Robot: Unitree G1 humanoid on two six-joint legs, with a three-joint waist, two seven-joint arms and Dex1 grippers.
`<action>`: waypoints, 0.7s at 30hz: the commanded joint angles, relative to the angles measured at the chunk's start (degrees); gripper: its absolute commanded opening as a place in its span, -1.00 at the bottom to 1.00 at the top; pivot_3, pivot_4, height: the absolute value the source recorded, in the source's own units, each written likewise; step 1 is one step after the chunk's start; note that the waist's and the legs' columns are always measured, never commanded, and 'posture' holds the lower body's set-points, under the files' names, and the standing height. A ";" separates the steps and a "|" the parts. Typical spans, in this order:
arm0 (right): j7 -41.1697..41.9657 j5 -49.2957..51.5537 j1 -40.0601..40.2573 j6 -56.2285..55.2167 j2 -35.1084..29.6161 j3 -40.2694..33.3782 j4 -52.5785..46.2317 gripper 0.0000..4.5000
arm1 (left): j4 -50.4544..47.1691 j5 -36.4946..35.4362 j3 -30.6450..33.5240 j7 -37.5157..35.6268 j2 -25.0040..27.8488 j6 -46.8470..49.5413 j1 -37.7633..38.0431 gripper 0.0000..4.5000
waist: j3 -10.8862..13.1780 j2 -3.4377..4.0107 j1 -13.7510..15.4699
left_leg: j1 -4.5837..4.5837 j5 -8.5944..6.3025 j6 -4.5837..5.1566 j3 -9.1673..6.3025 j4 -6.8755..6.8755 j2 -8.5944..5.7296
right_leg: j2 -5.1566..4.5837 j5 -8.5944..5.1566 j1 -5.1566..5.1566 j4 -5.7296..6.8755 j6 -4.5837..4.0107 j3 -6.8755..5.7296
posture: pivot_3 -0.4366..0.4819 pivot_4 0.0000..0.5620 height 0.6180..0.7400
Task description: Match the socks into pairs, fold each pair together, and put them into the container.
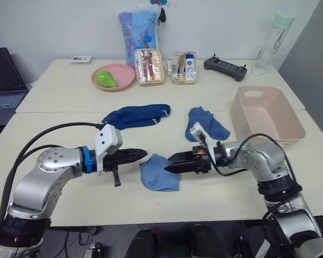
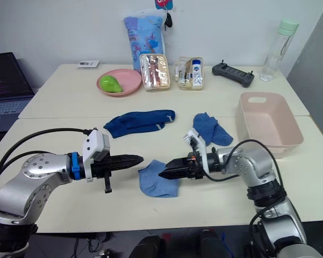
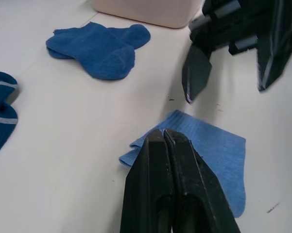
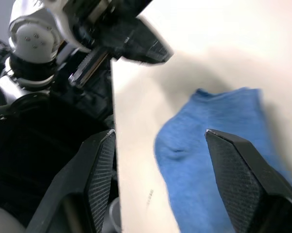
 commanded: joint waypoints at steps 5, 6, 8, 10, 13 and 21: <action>-3.35 -3.35 1.79 1.31 -5.04 1.15 0.50 0.43 | 6.62 13.69 -11.19 3.16 -2.55 -11.46 5.90 -1.00 | 0.00 -0.01 0.00 | 0.03 0.00 0.00 0.03 -0.04 -0.01 | 0.00 0.00 0.00 0.00 0.00 0.03 | -0.05 -0.47 1.00; -3.32 -3.25 2.04 1.69 -5.09 1.47 0.29 0.43 | 6.79 14.12 -11.83 2.68 -2.57 -12.22 6.55 -1.00 | -0.01 -0.02 0.02 | 0.02 0.00 0.00 0.02 -0.04 0.01 | 0.00 0.00 0.00 0.01 0.00 0.01 | -0.05 -0.47 1.00; -3.65 -3.40 2.67 1.51 -4.50 2.38 0.21 0.43 | 7.51 15.01 -12.82 2.19 -2.73 -13.16 7.75 -1.00 | -0.05 0.05 0.00 | 0.04 0.00 0.00 0.03 -0.05 0.02 | 0.00 0.00 0.01 0.01 0.00 0.02 | -0.05 -0.47 1.00; -4.03 -4.50 3.16 0.69 -3.90 4.25 0.80 0.43 | 8.46 16.35 -13.43 2.00 -2.69 -14.78 8.45 -1.00 | -0.05 0.05 -0.04 | 0.05 0.00 0.00 0.04 -0.05 0.02 | 0.00 0.00 0.01 0.01 0.00 0.03 | -0.05 -0.47 1.00; -5.30 -5.44 2.22 0.79 -0.59 5.72 4.85 0.43 | 7.93 15.78 -12.60 2.36 -3.10 -14.51 8.35 -1.00 | -0.08 0.04 -0.03 | 0.05 0.00 0.00 0.04 -0.04 0.02 | 0.00 0.00 0.02 0.00 0.00 0.03 | -0.05 -0.47 1.00; -4.58 -5.24 -2.08 2.37 7.92 7.13 12.30 0.43 | 6.52 14.63 -10.24 2.93 -2.88 -13.60 9.15 -1.00 | -0.22 0.07 -0.28 | 0.14 0.00 0.01 0.05 -0.08 0.05 | 0.02 0.00 0.05 0.03 0.00 0.01 | -0.05 -0.47 1.00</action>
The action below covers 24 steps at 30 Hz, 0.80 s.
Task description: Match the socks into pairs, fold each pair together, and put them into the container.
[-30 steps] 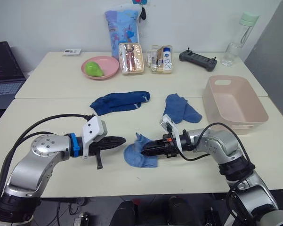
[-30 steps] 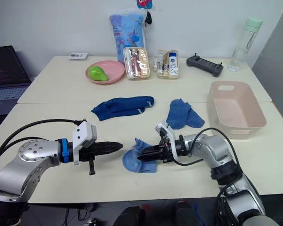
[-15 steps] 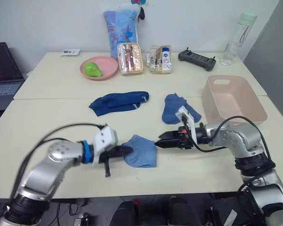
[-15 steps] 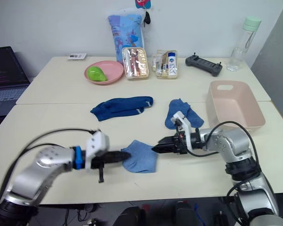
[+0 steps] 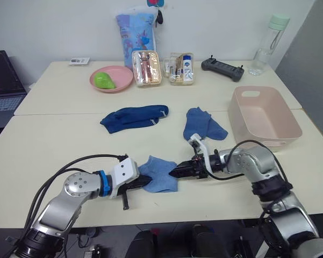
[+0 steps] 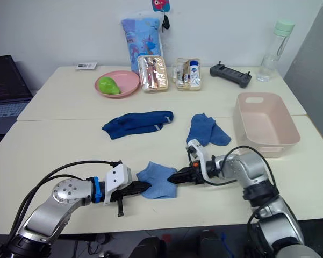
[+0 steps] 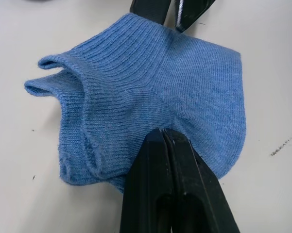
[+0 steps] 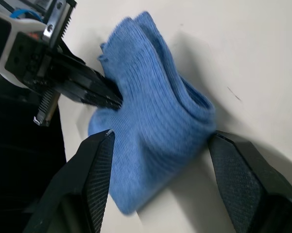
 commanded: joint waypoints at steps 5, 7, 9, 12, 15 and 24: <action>0.03 -0.27 -1.64 0.12 5.94 1.42 2.94 0.43 | -1.79 -2.13 2.22 1.49 -0.48 3.11 1.73 -1.00 | 0.00 0.00 -0.05 | -0.01 0.00 0.00 0.00 -0.03 0.01 | 0.00 0.00 -0.03 0.00 0.00 0.00 | -0.05 -0.47 1.00; -0.01 -1.18 -1.63 -1.38 6.52 1.66 3.68 0.43 | -2.35 -2.29 2.42 1.59 -0.25 3.17 2.38 -1.00 | 0.00 0.00 -0.04 | -0.01 0.00 0.00 -0.01 -0.03 0.02 | 0.00 0.00 -0.03 0.00 0.00 -0.01 | -0.05 -0.47 1.00; 0.04 -2.32 -1.42 -3.15 6.52 1.98 4.43 0.35 | -3.26 -3.04 2.91 1.52 -0.07 3.70 3.10 -1.00 | 0.00 0.01 -0.05 | 0.00 0.00 0.00 0.00 -0.03 0.02 | 0.00 0.00 -0.03 0.00 0.00 0.00 | -0.05 -0.47 1.00; 1.02 -3.22 -0.78 -4.27 5.39 2.40 4.62 0.01 | -4.11 -4.66 4.37 1.33 -0.25 4.18 3.36 -1.00 | 0.00 0.01 0.06 | -0.01 0.00 0.00 0.00 -0.02 0.01 | 0.00 0.00 -0.03 0.00 0.00 0.00 | -0.05 -0.47 1.00; 1.41 -3.05 -0.93 -4.79 4.82 1.47 4.34 -0.50 | -4.18 -6.56 6.05 0.89 -0.65 3.89 3.13 -1.00 | 0.00 0.01 0.10 | -0.04 0.00 0.00 -0.01 -0.02 0.01 | 0.00 0.00 -0.03 -0.01 0.00 -0.01 | -0.05 -0.47 1.00; 0.91 -0.03 -5.51 -4.73 -1.83 -9.90 -0.40 -1.00 | -9.03 -20.23 12.95 2.11 -1.47 12.45 -4.71 -0.60 | 0.10 0.00 0.60 | -0.21 0.00 0.00 -0.09 0.08 -0.06 | -0.04 0.00 -0.08 -0.04 0.00 -0.06 | -0.05 -0.47 1.00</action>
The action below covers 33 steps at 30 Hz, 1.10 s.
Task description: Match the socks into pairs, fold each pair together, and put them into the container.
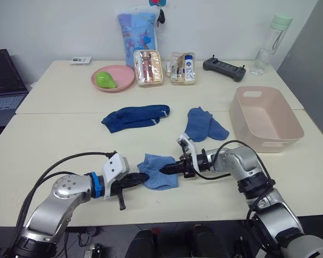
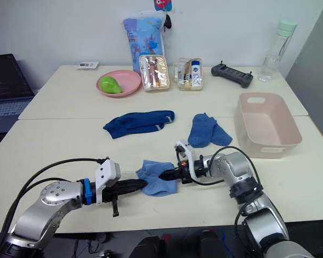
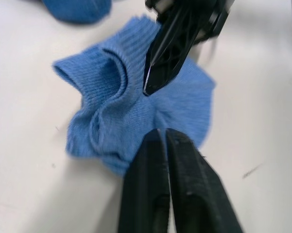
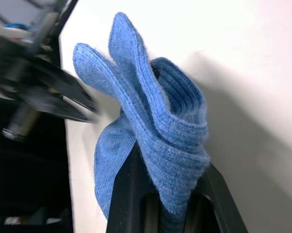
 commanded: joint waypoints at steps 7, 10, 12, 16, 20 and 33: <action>-0.95 -4.93 -13.94 -13.58 -14.48 -13.35 0.85 -1.00 | -4.85 -14.59 3.85 10.70 -6.38 13.69 -24.29 0.36 | 0.04 -0.05 -0.21 | -0.02 0.00 0.00 0.04 0.01 -0.06 | 0.01 0.02 0.02 -0.03 0.07 0.04 | -0.05 -0.47 1.00; -1.19 -11.07 -18.44 -23.17 -20.81 -13.34 5.36 -1.00 | -3.44 -14.87 2.93 14.15 -10.21 13.93 -30.84 0.70 | 0.06 -0.08 -0.22 | -0.05 0.00 0.00 0.11 -0.02 -0.06 | 0.00 0.00 0.00 -0.08 0.09 0.10 | -0.05 -0.47 1.00; -0.95 -14.50 -19.76 -28.67 -23.16 -12.15 8.02 -1.00 | -3.06 -14.10 2.27 15.34 -12.01 13.68 -32.72 0.94 | 0.06 -0.09 -0.24 | -0.09 0.00 0.00 0.15 -0.01 -0.06 | 0.00 0.00 -0.04 -0.09 0.09 0.12 | -0.05 -0.47 1.00; -3.69 -32.73 -21.87 -53.00 -31.76 -3.39 18.21 -1.00 | -2.60 -11.67 -1.94 18.78 -17.52 13.06 -35.41 0.99 | 0.07 -0.10 -0.34 | -0.05 0.00 0.00 0.25 -0.04 -0.04 | 0.00 0.00 -0.03 -0.10 0.09 0.19 | -0.05 -0.47 1.00; -5.67 -43.55 -23.52 -68.39 -34.73 2.59 28.33 -1.00 | -2.86 -9.79 -4.70 18.74 -19.87 11.89 -35.10 0.99 | 0.08 -0.12 -0.66 | -0.02 0.02 -0.03 0.36 0.00 -0.07 | 0.00 0.00 -0.03 -0.08 0.10 0.29 | -0.05 -0.47 1.00; -9.46 -64.25 -26.78 -88.24 -32.07 15.11 50.91 -1.00 | -6.88 -9.53 -5.43 19.89 -19.47 12.98 -30.68 0.99 | 0.10 -0.12 -0.47 | 0.05 0.25 -0.42 0.43 -0.03 -0.04 | 0.01 0.00 -0.03 -0.04 0.08 0.40 | -0.05 -0.47 1.00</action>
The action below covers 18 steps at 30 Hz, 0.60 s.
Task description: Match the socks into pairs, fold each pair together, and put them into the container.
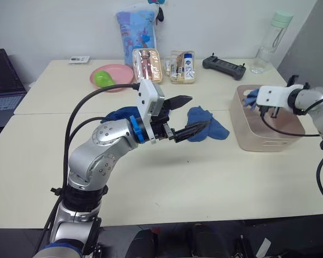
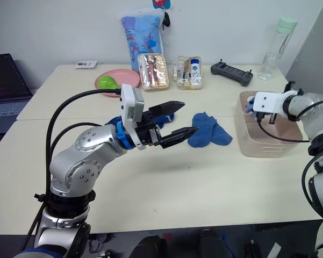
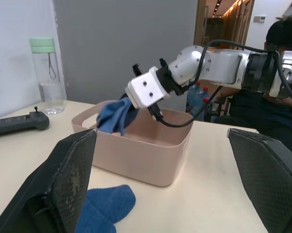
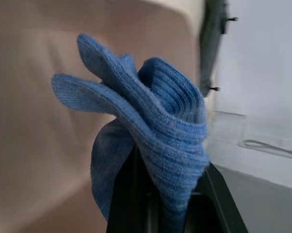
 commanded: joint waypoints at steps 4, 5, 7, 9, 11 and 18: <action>1.72 -3.68 -2.83 -3.44 1.05 1.67 6.52 -1.00 | -3.14 0.28 -0.06 0.76 0.35 -0.21 1.00 0.99 | 0.00 0.00 0.02 | 0.01 0.02 -0.03 -0.05 -0.01 0.00 | 0.00 0.00 0.02 0.00 0.00 -0.05 | -0.05 -0.47 1.00; 3.58 -3.41 -3.46 -3.72 1.22 1.47 7.20 -0.85 | -3.05 0.30 0.05 0.63 0.58 -0.11 1.07 1.00 | 0.00 0.00 0.02 | 0.00 0.03 -0.05 -0.06 0.00 0.00 | 0.00 0.00 0.02 0.00 0.00 -0.05 | -0.05 -0.47 1.00; 5.79 -3.04 -4.53 -4.03 1.40 1.02 8.04 -0.58 | -3.02 0.37 0.21 0.46 0.89 -0.07 1.23 1.00 | 0.00 0.00 0.03 | 0.01 0.03 -0.06 -0.05 0.00 0.00 | 0.00 0.00 0.02 0.00 0.00 -0.05 | -0.05 -0.47 1.00; 7.95 -2.67 -5.80 -4.19 1.29 0.58 8.44 -0.28 | -2.99 0.16 0.33 0.59 0.79 -0.03 1.18 1.00 | 0.00 0.01 -0.03 | 0.02 0.03 -0.06 -0.04 0.00 0.00 | 0.00 0.00 0.02 0.01 0.00 -0.03 | -0.05 -0.47 1.00; 10.11 -2.50 -6.74 -4.45 1.04 0.41 8.77 0.03 | -2.97 0.06 0.19 0.63 0.70 -0.04 1.06 1.00 | 0.00 0.01 -0.05 | 0.03 0.03 -0.06 -0.05 0.00 0.00 | 0.00 0.00 0.02 0.01 0.00 -0.05 | -0.05 -0.47 1.00; 34.15 3.65 -10.17 -1.23 -3.08 -2.78 4.70 0.98 | -1.93 1.00 -0.05 -0.44 1.19 -1.08 1.00 1.00 | 0.03 0.05 0.07 | 0.01 0.03 -0.06 -0.10 0.01 -0.01 | 0.00 0.00 0.05 0.00 0.00 -0.08 | -0.05 -0.47 1.00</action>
